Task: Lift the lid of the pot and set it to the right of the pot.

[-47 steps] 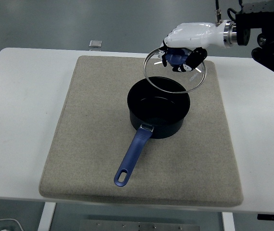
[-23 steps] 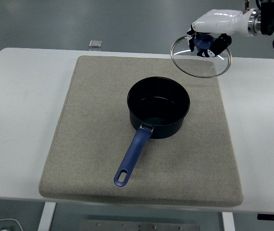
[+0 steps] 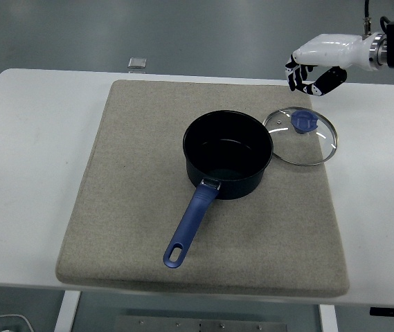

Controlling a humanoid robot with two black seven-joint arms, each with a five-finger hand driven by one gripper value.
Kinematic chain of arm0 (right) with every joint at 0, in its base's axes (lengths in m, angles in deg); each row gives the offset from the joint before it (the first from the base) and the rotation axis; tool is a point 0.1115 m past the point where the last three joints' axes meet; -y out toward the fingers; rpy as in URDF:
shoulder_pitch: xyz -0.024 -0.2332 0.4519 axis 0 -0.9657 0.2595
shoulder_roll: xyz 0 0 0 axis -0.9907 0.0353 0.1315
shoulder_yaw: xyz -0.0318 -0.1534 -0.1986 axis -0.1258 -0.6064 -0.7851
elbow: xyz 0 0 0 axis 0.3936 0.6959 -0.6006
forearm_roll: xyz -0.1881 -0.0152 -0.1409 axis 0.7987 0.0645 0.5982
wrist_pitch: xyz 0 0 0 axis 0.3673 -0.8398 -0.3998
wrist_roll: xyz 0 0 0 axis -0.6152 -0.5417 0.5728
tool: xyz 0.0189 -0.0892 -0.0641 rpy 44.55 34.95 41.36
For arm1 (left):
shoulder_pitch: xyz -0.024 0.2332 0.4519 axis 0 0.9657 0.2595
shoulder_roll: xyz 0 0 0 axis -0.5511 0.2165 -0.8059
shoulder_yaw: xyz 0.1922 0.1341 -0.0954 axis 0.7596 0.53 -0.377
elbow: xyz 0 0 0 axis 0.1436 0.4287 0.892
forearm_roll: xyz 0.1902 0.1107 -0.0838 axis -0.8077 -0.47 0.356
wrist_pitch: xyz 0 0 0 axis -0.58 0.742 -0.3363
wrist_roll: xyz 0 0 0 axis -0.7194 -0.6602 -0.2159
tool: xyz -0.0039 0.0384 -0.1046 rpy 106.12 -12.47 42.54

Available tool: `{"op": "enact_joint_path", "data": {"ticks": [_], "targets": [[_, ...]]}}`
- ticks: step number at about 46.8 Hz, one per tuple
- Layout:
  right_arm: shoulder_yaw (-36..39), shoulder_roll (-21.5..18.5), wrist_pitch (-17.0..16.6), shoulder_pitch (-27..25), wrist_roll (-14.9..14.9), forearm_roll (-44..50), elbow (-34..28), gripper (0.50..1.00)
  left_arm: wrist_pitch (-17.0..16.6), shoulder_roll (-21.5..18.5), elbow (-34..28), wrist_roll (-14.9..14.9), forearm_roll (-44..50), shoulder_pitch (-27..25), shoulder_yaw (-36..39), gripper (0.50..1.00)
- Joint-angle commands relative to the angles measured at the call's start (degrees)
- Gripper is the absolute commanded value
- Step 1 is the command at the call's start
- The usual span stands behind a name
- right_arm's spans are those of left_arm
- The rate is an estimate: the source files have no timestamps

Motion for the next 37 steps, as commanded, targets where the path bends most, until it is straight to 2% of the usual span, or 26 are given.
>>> {"op": "enact_joint_path", "data": {"ticks": [1,17,20,23,25,26,37], "targets": [[-0.1,-0.3,-0.1,-0.3,0.0,-0.2,0.0,0.5,0.0,0.0,0.0,0.0,0.0,0.0,0.0,1.0],[-0.1,-0.6,-0.5,-1.0,0.0,-0.4,0.4,0.5,0.0,0.0,0.0,0.0,0.0,0.0,0.0,1.0],[0.0,-0.6,-1.2,-1.5,0.0,-1.5,0.7,0.616,0.0,0.0,0.0,0.0,0.0,0.0,0.0,1.0],[0.1,-0.6,-1.8,-1.6,0.0,-3.6,0.8,0.823,0.0,0.0,0.0,0.0,0.0,-0.1,0.0,1.0],[0.1,-0.6,-1.8,-1.5,0.0,-5.3,1.0,0.884,0.0,0.0,0.0,0.0,0.0,0.0,0.0,1.0],[0.1,-0.6,-2.0,-1.5,0.0,-6.3,1.1,0.897,0.0,0.0,0.0,0.0,-0.1,0.0,-0.1,1.0],[0.9,-0.3,-2.2,-1.2,0.0,-14.5,3.4,0.897,0.0,0.0,0.0,0.0,0.0,0.0,0.0,1.0]]}}
